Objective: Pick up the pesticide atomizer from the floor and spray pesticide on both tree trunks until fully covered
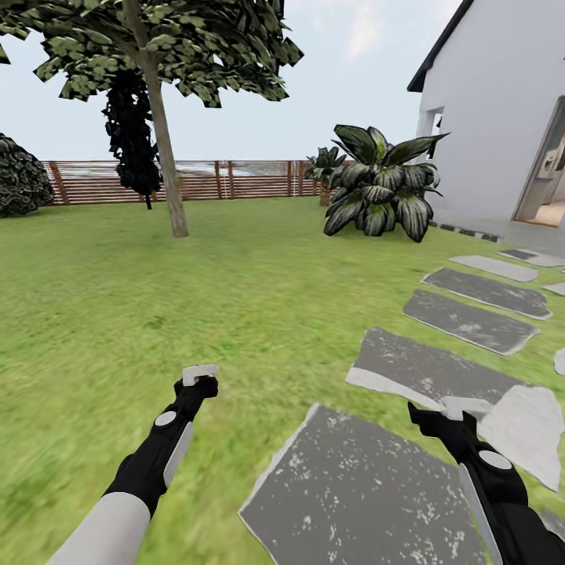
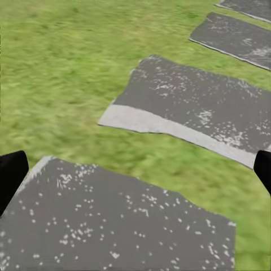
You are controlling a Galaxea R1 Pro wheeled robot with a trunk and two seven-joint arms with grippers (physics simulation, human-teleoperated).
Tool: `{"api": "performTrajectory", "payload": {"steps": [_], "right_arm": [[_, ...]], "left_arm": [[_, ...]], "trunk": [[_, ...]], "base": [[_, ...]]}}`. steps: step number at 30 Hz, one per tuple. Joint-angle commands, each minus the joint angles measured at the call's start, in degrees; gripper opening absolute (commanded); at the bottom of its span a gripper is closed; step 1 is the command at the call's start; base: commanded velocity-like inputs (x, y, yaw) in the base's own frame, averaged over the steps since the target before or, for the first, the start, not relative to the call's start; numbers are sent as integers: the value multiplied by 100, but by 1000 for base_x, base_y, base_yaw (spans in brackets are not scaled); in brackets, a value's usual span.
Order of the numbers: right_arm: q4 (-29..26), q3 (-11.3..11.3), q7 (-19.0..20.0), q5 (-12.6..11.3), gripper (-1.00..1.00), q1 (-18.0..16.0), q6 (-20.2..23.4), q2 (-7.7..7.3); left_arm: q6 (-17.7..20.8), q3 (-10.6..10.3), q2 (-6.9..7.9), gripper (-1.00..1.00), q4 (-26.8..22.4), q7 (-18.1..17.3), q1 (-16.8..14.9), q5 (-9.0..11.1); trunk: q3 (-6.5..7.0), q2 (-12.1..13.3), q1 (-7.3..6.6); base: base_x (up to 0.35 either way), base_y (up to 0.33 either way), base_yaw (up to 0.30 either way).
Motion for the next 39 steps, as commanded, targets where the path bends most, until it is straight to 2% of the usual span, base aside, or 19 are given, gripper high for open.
{"api": "performTrajectory", "payload": {"steps": [1, 7, 24, 39], "right_arm": [[-2, 1, -2, -4, 100, 0, 0, 3], [-6, -2, -15, -18, 100, 0, 0, 27], [-6, -6, -19, -16, 100, 0, 0, 30], [-7, 3, -18, -20, 100, 0, 0, 39]], "left_arm": [[0, 0, 2, -100, -1, -1, 0, 3], [0, 0, 5, -100, -1, 0, 0, 10], [0, -4, -2, -100, 2, 2, 0, 10], [0, -1, 2, -100, 1, 2, 0, 11]], "trunk": [[0, 0, 0], [0, 0, 0], [0, 0, 0], [-1, 0, 0]], "base": [[327, 72, 0], [327, 72, 92], [327, 72, 242], [327, 72, 30]]}}
